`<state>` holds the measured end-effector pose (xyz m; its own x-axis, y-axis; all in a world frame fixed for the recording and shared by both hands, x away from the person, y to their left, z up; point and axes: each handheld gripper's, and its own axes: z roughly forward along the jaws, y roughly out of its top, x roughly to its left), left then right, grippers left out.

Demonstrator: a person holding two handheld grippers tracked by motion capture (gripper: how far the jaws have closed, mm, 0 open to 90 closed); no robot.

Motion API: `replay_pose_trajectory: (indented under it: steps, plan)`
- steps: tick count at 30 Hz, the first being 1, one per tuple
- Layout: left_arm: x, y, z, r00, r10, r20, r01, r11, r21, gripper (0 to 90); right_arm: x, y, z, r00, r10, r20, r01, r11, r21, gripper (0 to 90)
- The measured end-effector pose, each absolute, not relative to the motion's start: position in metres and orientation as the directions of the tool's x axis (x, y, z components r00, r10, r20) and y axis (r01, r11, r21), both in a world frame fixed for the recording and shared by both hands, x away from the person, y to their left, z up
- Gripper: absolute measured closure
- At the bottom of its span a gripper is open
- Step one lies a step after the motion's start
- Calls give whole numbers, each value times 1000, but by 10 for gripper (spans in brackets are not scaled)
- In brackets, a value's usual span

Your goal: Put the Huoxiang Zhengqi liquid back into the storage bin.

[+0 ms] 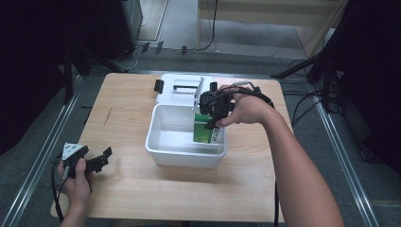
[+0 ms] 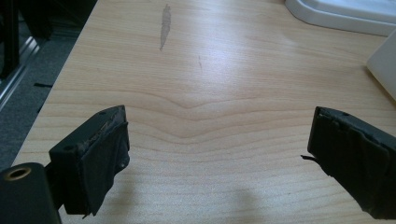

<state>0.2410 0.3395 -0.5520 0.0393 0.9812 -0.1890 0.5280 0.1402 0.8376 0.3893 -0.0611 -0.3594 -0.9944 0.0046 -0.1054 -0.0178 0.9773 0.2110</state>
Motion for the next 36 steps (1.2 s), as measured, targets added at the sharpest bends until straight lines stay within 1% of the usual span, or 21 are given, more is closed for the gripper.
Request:
replay_pose_trajectory:
  steps: [2,6,13,22,29,31,32,33,35,36]
  plan:
    - [241,340,-552,39,981,-189,528,140,838,63,391,-60,-364,-994,-13,-108,-35,977,211,641]
    - [241,340,-552,40,981,-191,526,141,838,63,392,-59,-374,-995,10,-98,-10,979,203,640]
    - [241,340,-552,38,980,-193,525,144,839,63,394,-60,-386,-996,8,-92,-11,978,207,639]
    - [241,339,-552,38,981,-192,526,144,838,64,395,-61,-396,-996,1,-87,-17,977,214,637]
    - [241,340,-552,37,980,-193,525,145,838,63,395,-62,-398,-996,28,-82,10,976,219,629]
    - [241,340,-552,35,980,-195,524,148,838,64,396,-59,-399,-996,11,-84,-8,974,226,613]
    - [241,340,-552,35,980,-195,526,148,838,64,395,-59,-399,-996,18,-87,-1,975,223,602]
    - [241,340,-552,36,980,-194,526,147,838,63,395,-59,-398,-995,39,-90,19,977,214,589]
    - [241,339,-552,35,980,-194,526,147,838,63,396,-59,-397,-993,51,-102,28,975,218,556]
    - [241,340,-552,36,980,-194,526,147,838,64,396,-60,-396,-990,81,-112,55,975,217,527]
